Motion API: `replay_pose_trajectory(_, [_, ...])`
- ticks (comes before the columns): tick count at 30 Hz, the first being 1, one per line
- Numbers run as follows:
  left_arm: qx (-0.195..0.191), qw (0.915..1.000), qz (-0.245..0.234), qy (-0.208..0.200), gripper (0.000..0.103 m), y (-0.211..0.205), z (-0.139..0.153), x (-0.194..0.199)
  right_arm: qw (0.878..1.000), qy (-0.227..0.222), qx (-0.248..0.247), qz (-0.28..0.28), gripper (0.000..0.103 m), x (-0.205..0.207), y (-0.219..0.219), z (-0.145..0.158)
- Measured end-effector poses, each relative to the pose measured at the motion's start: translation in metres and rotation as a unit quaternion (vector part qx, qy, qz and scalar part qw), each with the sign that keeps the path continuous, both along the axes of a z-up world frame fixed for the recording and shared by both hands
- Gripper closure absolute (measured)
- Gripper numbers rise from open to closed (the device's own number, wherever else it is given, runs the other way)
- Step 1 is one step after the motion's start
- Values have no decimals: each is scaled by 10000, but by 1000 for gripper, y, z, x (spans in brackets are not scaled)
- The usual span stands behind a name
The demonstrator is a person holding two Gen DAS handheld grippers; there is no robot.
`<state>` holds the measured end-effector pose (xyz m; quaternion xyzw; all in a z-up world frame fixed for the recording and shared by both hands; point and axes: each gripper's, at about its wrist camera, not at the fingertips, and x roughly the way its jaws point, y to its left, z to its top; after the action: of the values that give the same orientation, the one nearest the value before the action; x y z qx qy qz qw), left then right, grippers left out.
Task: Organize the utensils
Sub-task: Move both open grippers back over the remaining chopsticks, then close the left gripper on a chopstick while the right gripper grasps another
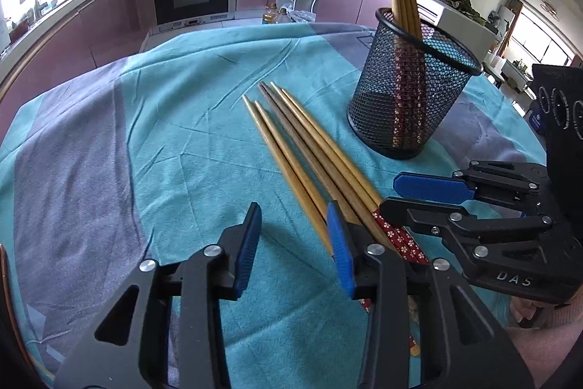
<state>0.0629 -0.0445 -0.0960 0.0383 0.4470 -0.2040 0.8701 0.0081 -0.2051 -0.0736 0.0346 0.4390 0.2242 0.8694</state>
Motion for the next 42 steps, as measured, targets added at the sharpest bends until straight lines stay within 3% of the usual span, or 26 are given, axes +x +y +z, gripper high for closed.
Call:
replay_pose_trajectory(14, [90,9999,3,74,82,-4,-4,5,9992,-95,-378,-64,80,2,13,-3])
replay_pose_trajectory(26, [122,9998,82,117,81,0,-6,19,9982,-181,-555,-145,80,17,33,-4])
replay_pose_trajectory(28, [133,9998,103,108,84,-1,-7,22,9980,-192,-571,-165,85,18,35,-5])
replay_pose_trajectory(31, [224,9996,157,53,87,-4,-7,23,9989,-116,-383,-237,95,20,30,-6])
replay_pose_trajectory(35, [57,9994,310,108,94,0,-6,23,9991,-65,-124,-398,97,19,19,-6])
replay_pose_trajectory(42, [-24,9989,466,-58,95,8,2,12,9988,-187,158,-429,97,12,9,3])
